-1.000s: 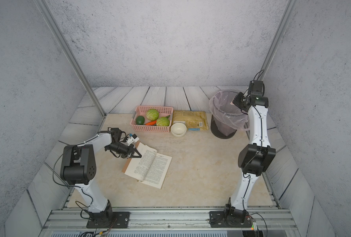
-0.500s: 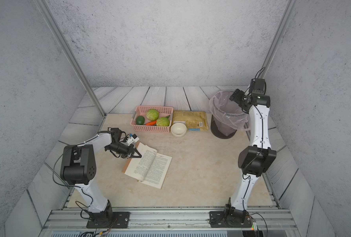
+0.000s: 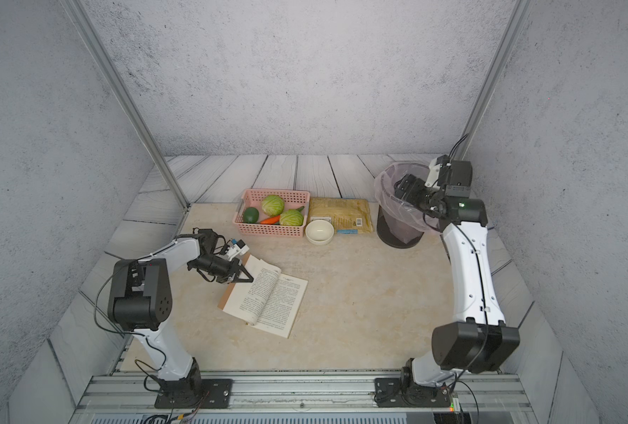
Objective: Peel off the used sticky note
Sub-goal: Place the note in the trash bin, then close the book at the center of the board.
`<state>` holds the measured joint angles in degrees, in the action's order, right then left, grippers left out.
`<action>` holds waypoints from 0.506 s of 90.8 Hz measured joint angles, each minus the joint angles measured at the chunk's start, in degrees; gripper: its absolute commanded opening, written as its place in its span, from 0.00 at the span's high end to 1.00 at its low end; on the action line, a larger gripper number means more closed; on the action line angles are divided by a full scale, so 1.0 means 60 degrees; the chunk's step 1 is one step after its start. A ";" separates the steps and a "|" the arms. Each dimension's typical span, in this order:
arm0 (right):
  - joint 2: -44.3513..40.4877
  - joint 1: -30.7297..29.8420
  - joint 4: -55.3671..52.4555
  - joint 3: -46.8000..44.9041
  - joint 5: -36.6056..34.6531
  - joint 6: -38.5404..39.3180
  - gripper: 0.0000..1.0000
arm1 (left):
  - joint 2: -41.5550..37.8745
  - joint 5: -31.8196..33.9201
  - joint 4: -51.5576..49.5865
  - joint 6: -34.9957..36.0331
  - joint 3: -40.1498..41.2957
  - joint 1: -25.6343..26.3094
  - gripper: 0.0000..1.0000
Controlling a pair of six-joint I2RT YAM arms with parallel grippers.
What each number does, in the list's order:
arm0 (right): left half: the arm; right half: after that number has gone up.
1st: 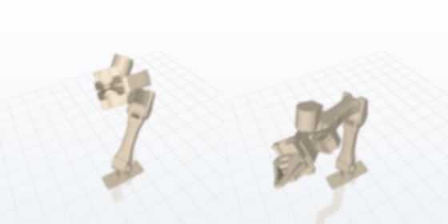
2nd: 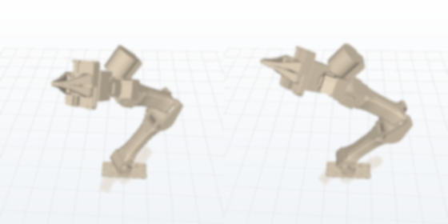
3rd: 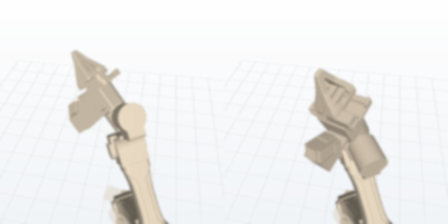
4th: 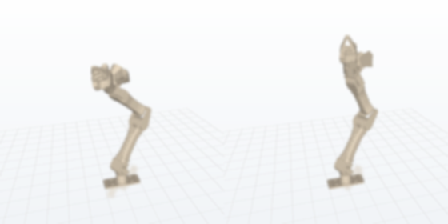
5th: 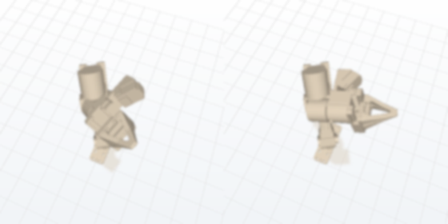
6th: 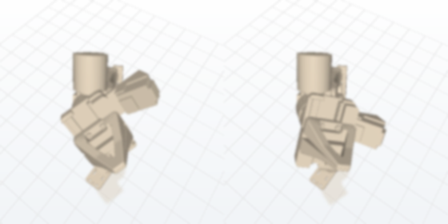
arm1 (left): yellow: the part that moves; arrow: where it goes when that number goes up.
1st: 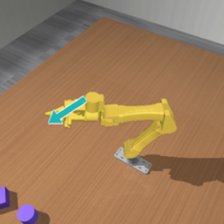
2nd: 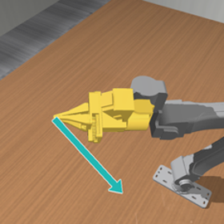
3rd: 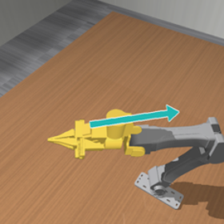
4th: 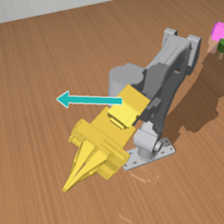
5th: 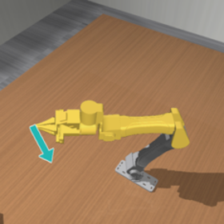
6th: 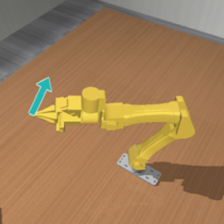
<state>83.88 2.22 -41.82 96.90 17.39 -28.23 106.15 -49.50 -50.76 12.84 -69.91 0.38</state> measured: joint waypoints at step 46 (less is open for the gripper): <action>-0.3031 -0.2932 0.2353 -0.7515 -0.0856 0.0124 0.09 | -0.0758 0.0135 -0.0029 0.0138 -0.0044 0.0138 0.85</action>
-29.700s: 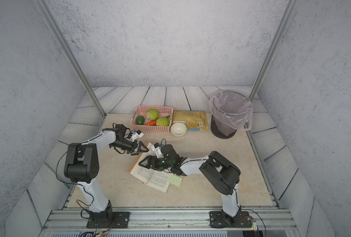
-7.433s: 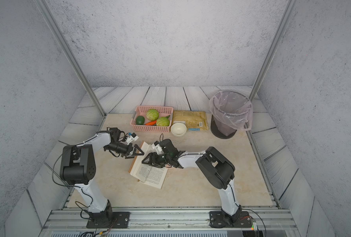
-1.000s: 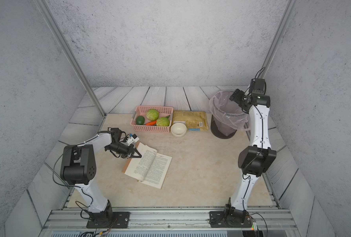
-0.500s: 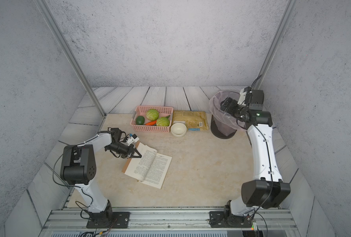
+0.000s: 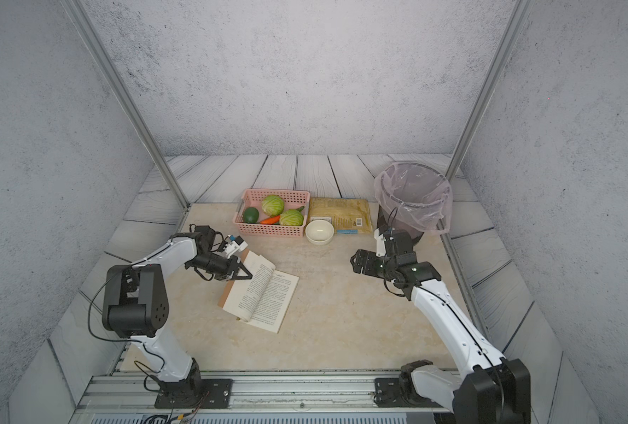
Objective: Peel off the used sticky note
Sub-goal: Close the book at the center of the board, then reset both arms
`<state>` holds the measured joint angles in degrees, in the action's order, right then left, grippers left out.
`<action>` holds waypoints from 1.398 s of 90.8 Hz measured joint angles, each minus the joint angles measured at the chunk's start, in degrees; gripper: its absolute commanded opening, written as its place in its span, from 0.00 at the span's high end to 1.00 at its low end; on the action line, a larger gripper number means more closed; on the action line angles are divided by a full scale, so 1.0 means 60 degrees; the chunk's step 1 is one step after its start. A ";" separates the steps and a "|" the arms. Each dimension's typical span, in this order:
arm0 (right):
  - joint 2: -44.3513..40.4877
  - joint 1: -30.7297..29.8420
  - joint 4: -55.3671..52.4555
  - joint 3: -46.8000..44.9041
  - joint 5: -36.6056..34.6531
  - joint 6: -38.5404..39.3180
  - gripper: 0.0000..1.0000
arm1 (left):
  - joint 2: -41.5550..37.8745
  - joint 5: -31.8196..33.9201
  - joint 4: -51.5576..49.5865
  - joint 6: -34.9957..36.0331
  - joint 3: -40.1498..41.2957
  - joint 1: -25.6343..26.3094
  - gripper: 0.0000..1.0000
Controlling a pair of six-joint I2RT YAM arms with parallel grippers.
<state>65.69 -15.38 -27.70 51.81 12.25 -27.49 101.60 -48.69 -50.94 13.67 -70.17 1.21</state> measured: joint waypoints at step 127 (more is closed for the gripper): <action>0.3694 0.1632 1.2069 -0.4692 -0.5213 0.4131 0.00 | -0.3665 0.4328 1.3642 -0.0663 0.7603 -0.0412 0.02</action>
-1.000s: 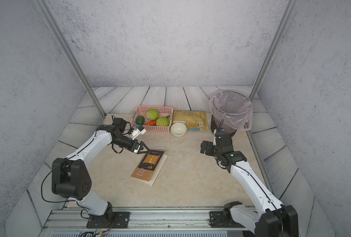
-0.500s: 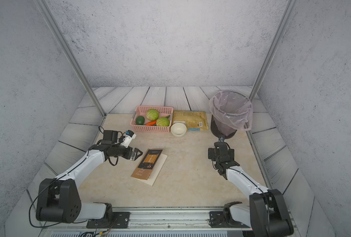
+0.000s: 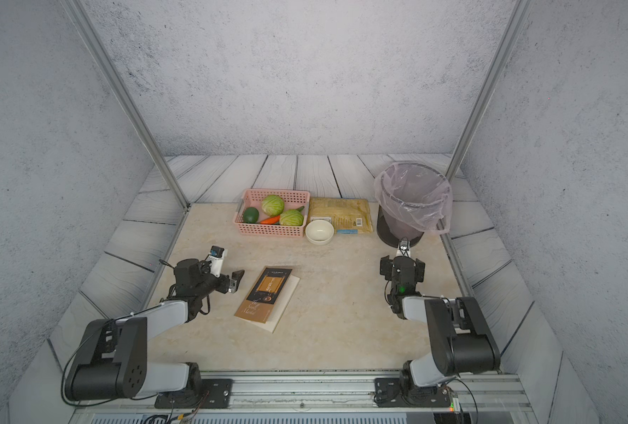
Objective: Peel off the used sticky note
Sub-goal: Reset both arms
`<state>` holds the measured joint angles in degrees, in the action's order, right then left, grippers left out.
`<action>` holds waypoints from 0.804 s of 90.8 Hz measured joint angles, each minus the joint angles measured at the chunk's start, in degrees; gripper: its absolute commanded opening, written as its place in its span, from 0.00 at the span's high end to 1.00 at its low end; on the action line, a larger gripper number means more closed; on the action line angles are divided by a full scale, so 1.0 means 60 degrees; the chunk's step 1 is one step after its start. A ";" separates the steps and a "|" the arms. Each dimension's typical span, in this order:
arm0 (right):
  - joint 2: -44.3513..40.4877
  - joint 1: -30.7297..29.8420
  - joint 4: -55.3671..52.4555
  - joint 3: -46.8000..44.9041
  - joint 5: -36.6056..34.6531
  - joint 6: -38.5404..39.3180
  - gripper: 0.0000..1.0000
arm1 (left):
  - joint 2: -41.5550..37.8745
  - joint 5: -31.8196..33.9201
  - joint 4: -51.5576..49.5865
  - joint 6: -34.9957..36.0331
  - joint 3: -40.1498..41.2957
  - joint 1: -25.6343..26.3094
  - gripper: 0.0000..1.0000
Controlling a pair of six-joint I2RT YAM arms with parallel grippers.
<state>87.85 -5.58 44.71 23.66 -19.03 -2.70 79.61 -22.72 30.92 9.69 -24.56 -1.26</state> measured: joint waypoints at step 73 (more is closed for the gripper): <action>0.0175 0.0095 0.0007 0.0073 0.0656 0.0025 0.00 | 0.1461 0.1851 0.2517 -0.1515 0.0080 -0.0397 0.02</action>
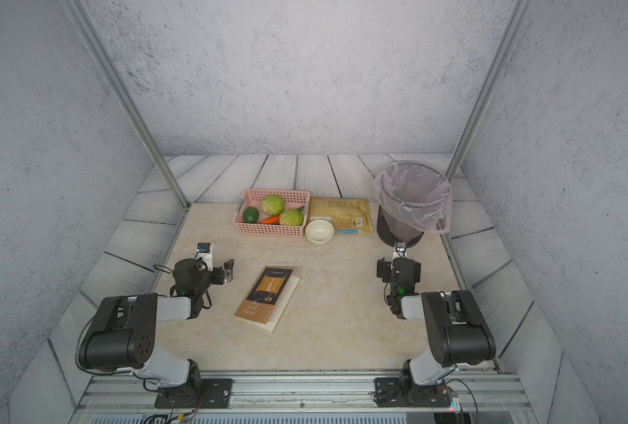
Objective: Peel off the used sticky note
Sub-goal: Reset both arms
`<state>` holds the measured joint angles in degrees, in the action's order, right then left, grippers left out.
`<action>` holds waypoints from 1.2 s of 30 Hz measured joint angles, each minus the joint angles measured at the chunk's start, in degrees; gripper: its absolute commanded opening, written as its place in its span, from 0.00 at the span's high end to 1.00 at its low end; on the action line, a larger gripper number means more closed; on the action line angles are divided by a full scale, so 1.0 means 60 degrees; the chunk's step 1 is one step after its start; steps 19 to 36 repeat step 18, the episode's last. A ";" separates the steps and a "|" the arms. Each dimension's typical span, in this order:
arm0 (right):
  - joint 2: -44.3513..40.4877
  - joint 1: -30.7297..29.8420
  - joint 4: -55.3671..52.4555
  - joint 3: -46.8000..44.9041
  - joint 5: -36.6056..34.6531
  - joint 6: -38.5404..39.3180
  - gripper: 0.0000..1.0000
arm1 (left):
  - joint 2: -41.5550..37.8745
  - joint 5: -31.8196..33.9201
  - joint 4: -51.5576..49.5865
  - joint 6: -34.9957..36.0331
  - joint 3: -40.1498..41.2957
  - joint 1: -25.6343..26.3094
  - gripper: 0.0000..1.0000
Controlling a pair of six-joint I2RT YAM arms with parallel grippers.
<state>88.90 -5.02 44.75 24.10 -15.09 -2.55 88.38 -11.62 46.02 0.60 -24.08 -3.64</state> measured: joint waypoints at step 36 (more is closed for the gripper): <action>0.0000 0.0000 -0.0004 0.0000 0.0004 0.0000 0.00 | -0.0029 0.0503 -0.0426 -0.0113 -0.0251 0.0007 0.02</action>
